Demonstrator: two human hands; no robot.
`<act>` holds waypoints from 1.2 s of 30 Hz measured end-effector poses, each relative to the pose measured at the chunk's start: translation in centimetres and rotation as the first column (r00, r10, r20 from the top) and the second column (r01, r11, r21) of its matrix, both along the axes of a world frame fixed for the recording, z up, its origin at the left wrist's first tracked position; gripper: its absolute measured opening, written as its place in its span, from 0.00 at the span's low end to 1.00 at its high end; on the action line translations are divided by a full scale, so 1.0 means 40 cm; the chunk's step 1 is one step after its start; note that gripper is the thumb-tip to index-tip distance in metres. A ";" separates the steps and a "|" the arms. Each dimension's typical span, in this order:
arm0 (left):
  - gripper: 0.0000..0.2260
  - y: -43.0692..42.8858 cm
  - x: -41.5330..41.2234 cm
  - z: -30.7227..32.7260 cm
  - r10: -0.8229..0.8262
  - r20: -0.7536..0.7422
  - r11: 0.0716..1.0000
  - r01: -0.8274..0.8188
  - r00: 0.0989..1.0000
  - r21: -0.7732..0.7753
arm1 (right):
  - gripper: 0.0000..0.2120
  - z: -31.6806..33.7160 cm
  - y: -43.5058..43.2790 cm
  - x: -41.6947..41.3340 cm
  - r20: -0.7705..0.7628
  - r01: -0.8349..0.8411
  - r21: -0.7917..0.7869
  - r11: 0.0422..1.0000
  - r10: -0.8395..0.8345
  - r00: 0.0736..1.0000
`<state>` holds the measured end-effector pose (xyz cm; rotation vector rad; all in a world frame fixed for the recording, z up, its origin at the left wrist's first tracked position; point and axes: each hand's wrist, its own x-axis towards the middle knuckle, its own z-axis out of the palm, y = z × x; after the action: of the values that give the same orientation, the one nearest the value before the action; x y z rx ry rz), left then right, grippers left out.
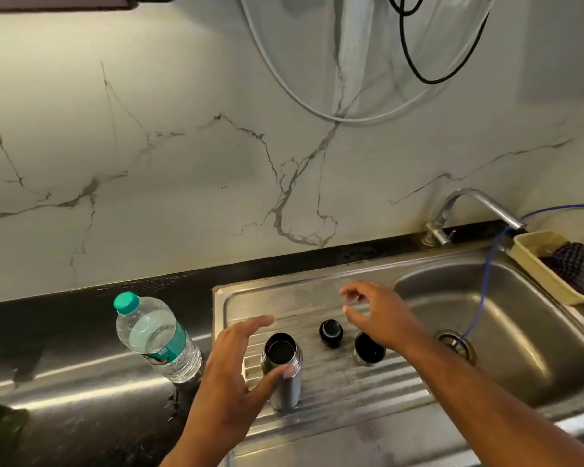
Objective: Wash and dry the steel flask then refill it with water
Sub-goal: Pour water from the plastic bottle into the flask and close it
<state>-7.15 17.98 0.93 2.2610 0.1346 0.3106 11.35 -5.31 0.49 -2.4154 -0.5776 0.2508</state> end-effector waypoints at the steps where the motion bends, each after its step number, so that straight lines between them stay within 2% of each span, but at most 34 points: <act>1: 0.29 -0.007 0.001 -0.004 0.001 -0.023 1.000 0.000 1.000 0.019 | 0.18 -0.033 0.000 0.024 -0.034 -0.049 -0.111 0.993 0.046 0.998; 4: 0.32 -0.017 -0.001 -0.015 0.002 -0.071 0.998 0.001 0.997 0.055 | 0.33 -0.115 0.028 0.067 -0.111 -0.195 -0.399 0.896 0.164 0.980; 7: 0.34 -0.024 -0.004 -0.022 0.039 -0.078 0.997 -0.034 0.996 0.068 | 0.40 -0.175 0.071 0.091 -0.159 -0.316 -0.534 0.784 0.274 0.949; 9: 0.34 -0.027 -0.006 -0.020 0.058 -0.076 0.997 -0.053 0.995 0.063 | 0.39 -0.203 0.094 0.098 -0.175 -0.357 -0.607 0.710 0.320 0.931; 11: 0.34 -0.031 -0.007 -0.016 0.070 -0.083 0.996 -0.066 0.994 0.056 | 0.35 -0.223 0.109 0.100 -0.157 -0.360 -0.663 0.656 0.349 0.924; 14: 0.33 -0.029 -0.013 -0.014 0.084 -0.080 0.995 -0.079 0.993 0.066 | 0.25 -0.241 0.120 0.101 -0.092 -0.319 -0.690 0.650 0.358 0.929; 16: 0.33 -0.025 -0.014 -0.014 0.092 -0.082 0.994 -0.087 0.992 0.061 | 0.24 -0.240 0.121 0.102 -0.048 -0.285 -0.635 0.718 0.332 0.942; 17: 0.33 -0.023 -0.014 -0.015 0.095 -0.084 0.994 -0.090 0.992 0.058 | 0.24 -0.233 0.119 0.101 -0.036 -0.264 -0.566 0.781 0.296 0.955; 19: 0.33 -0.017 -0.009 -0.022 0.094 -0.093 0.994 -0.090 0.991 0.056 | 0.25 -0.205 0.113 0.093 -0.067 -0.183 -0.312 0.932 0.171 0.983; 20: 0.33 -0.013 -0.006 -0.027 0.089 -0.101 0.995 -0.084 0.991 0.056 | 0.25 -0.186 0.109 0.085 -0.114 -0.132 -0.161 0.978 0.114 0.987; 23: 0.35 -0.008 0.004 -0.041 0.056 -0.123 0.997 -0.050 0.991 0.052 | 0.28 -0.105 0.095 0.045 -0.210 -0.012 0.168 0.986 0.047 0.977; 25: 0.36 -0.006 0.010 -0.049 0.028 -0.137 0.998 -0.020 0.990 0.061 | 0.29 -0.049 0.090 0.014 -0.249 0.047 0.307 0.951 0.033 0.968; 27: 0.35 -0.005 0.015 -0.055 0.005 -0.149 0.997 0.006 0.989 0.074 | 0.24 0.002 0.086 -0.015 -0.251 0.078 0.412 0.908 0.031 0.968; 29: 0.34 -0.002 0.018 -0.065 -0.010 -0.167 0.996 0.024 0.986 0.083 | 0.20 0.051 0.084 -0.040 -0.211 0.048 0.460 0.887 0.057 0.976; 33: 0.33 0.005 0.023 -0.081 -0.016 -0.163 0.998 0.026 0.987 0.065 | 0.24 0.149 0.088 -0.085 -0.148 -0.127 0.454 0.882 0.215 0.965; 36: 0.34 0.008 0.026 -0.083 -0.014 -0.154 0.999 0.019 0.988 0.032 | 0.28 0.193 0.104 -0.112 -0.055 -0.351 0.343 0.872 0.391 0.919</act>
<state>-6.09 18.30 -2.40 2.3175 0.1929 0.1297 6.87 -1.16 8.19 -1.9396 -0.9493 0.4267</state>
